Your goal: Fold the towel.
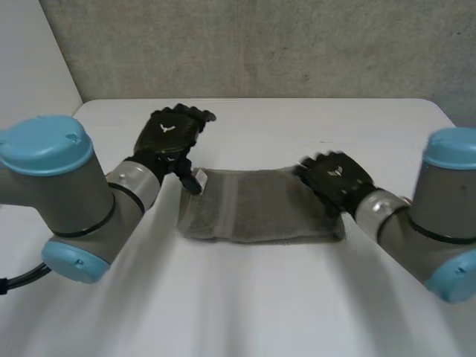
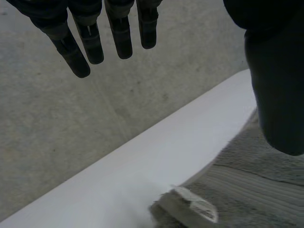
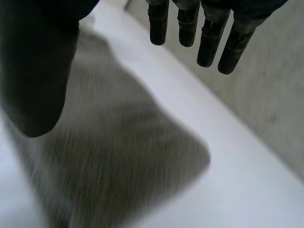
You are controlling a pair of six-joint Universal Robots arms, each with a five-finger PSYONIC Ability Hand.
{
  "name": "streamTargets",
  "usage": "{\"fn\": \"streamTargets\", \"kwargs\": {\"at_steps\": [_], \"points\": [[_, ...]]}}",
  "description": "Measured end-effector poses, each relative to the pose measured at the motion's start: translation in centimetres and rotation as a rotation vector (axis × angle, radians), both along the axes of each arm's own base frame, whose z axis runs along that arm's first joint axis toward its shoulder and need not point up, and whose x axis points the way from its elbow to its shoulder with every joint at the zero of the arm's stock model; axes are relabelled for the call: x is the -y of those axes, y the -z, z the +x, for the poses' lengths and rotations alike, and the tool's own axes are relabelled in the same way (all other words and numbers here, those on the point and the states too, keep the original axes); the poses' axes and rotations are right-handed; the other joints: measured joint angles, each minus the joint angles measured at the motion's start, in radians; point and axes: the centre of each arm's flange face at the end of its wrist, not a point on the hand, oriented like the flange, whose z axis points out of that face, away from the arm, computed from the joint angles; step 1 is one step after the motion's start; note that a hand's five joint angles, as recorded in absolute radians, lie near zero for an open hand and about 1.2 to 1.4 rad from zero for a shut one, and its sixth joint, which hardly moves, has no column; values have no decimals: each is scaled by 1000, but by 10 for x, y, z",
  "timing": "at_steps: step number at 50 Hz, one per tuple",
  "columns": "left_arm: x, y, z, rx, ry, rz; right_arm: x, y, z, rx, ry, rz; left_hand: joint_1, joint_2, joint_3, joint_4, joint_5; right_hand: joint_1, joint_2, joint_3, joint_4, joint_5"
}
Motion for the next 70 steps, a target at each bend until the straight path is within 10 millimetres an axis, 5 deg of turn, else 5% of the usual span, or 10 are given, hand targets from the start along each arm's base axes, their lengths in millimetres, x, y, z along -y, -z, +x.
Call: {"fn": "streamTargets", "kwargs": {"at_steps": [8, 15, 23, 34, 41, 46, 49, 53, 56, 70], "points": [[-6, 12, -7, 16, 23, 28, 2, 34, -32, -91, 45, 44, 0, 0, 0, 0, 0, 226, 218, 222, 209, 244], [-10, 17, -10, 22, 33, 39, 8, 51, -35, -107, 44, 31, 0, 0, 0, 0, 0, 996, 1027, 1036, 1021, 1036], [-10, 13, -9, 18, 30, 32, 17, 36, -26, -78, 39, -48, 0, 0, 0, 0, 0, 1031, 1069, 1096, 1085, 1093], [-5, -9, 2, -8, -32, -15, -17, -22, 83, 162, -244, -144, 0, 0, 0, 0, 0, 1043, 1069, 1096, 1085, 1093], [1, -20, 17, -21, -96, -38, -54, 5, 148, 202, -466, -85, 0, 0, 0, 0, -1, 1052, 1069, 1096, 1086, 1093], [3, -25, 23, -27, -123, -48, -71, 30, 166, 191, -522, -5, -2, 0, 0, 0, -3, 1061, 1074, 1099, 1087, 1093], [3, -25, 25, -28, -132, -49, -74, 38, 167, 184, -517, 21, -2, 0, 0, 0, -3, 990, 1003, 1031, 1029, 1033], [4, -24, 27, -28, -139, -44, -71, 36, 158, 172, -464, 29, -2, 0, 0, 0, -3, 259, 307, 289, 270, 268], [5, -23, 26, -32, -138, -39, -68, 24, 151, 178, -420, 8, -2, 0, 0, 0, -3, 94, 82, 82, 58, 56], [1, -12, 18, -71, -113, 13, -35, -18, 91, 256, -209, -20, -2, 0, 0, 0, -3, -6, 4, 4, 5, 6]]}}
